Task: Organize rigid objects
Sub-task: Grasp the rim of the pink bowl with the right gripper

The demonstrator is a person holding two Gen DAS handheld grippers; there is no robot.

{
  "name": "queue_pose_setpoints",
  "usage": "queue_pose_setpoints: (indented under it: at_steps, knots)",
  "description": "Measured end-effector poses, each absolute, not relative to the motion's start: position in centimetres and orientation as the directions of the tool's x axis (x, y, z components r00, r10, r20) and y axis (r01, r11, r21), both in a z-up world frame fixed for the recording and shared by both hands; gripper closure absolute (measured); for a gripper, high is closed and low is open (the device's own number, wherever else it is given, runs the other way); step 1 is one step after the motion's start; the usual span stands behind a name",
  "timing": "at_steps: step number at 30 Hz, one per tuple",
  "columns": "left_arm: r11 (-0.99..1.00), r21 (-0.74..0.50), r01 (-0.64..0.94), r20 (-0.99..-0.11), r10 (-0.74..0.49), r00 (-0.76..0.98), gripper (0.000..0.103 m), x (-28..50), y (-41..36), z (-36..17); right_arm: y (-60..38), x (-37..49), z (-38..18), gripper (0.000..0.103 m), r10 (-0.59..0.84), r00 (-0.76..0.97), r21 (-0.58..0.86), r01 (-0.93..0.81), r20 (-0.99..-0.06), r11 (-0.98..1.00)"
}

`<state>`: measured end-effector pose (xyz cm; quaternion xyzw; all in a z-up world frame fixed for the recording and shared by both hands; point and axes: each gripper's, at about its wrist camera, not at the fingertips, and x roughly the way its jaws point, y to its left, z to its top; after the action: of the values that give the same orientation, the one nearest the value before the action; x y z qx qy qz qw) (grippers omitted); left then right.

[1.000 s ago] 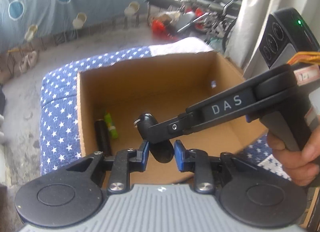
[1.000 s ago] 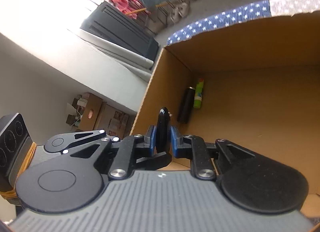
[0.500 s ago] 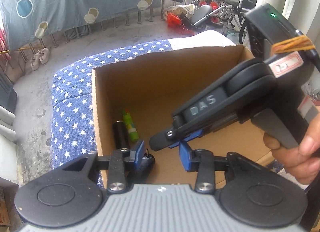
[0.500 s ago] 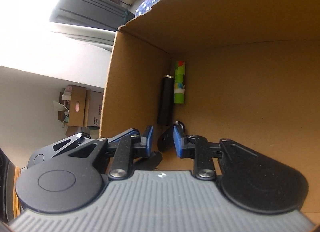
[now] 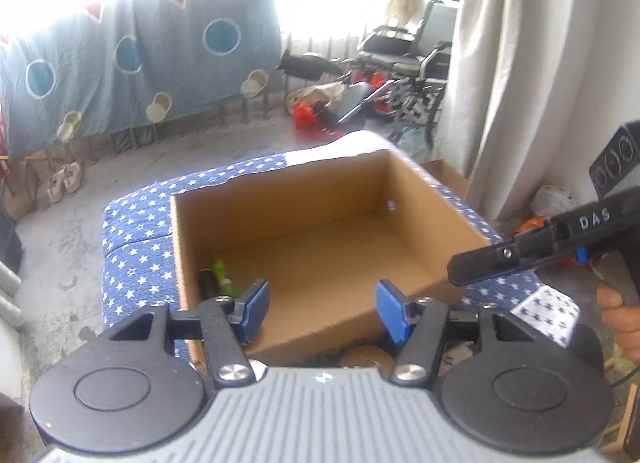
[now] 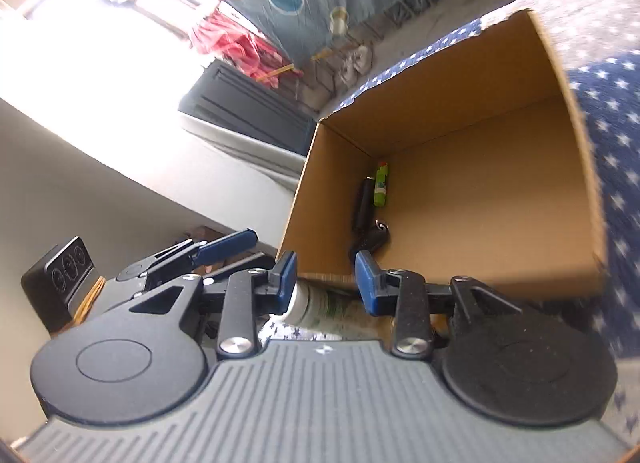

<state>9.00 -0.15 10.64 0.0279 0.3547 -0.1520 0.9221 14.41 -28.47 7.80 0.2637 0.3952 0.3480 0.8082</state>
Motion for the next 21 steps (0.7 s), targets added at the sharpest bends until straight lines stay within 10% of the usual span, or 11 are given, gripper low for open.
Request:
queue_pose_setpoints:
  at_steps: [21]
  knots:
    - [0.855,0.014,0.519,-0.808,-0.296,0.509,0.029,3.8,-9.6,-2.3,-29.0,4.9,-4.6,0.062,0.483,0.651,0.497,-0.182,-0.585,0.848]
